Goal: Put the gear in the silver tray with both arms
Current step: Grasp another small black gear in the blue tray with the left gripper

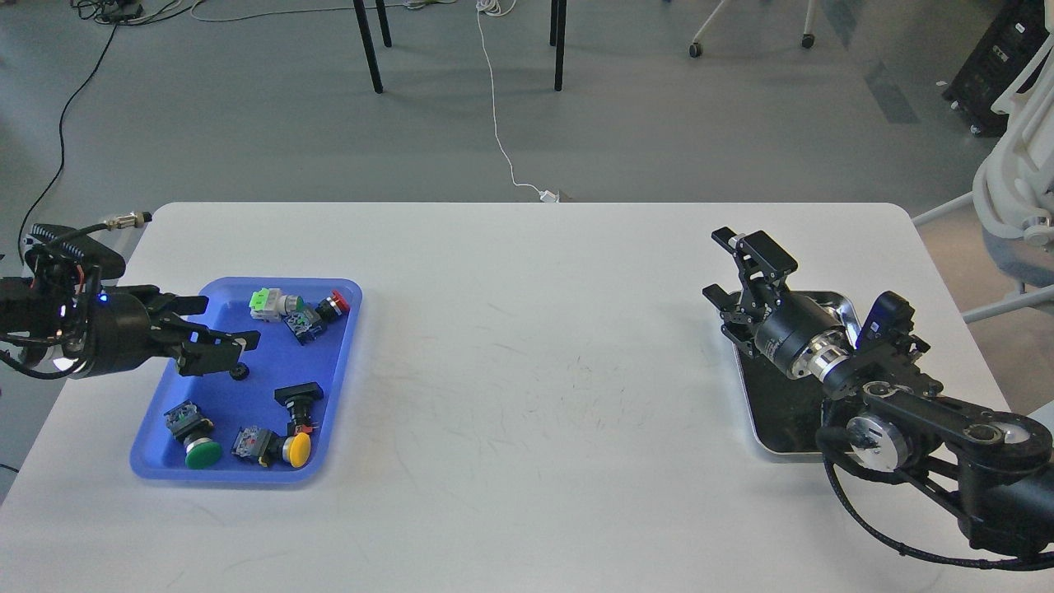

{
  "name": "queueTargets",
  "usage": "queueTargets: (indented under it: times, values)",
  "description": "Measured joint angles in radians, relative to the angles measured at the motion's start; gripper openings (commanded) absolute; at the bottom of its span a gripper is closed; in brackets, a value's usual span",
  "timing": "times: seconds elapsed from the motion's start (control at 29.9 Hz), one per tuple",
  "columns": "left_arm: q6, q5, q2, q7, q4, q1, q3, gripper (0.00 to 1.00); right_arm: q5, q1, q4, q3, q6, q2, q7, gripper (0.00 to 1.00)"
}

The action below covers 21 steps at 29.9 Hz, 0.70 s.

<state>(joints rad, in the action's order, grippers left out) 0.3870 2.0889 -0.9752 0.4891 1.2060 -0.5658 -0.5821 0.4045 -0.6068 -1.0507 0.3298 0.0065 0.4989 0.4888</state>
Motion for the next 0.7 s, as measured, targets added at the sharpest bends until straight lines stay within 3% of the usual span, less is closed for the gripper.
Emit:
queueTargets:
  times: [0.2, 0.7]
  values:
    - [0.001, 0.017, 0.037, 0.000, -0.078, -0.094, 0.165, 0.82, -0.001, 0.003, -0.001, 0.000, -0.005, 0.000, 0.000, 0.97]
    - [0.001, 0.020, 0.123, -0.001, -0.197, -0.109, 0.209, 0.75, -0.001, 0.004, -0.003, 0.000, -0.005, 0.001, 0.000, 0.97]
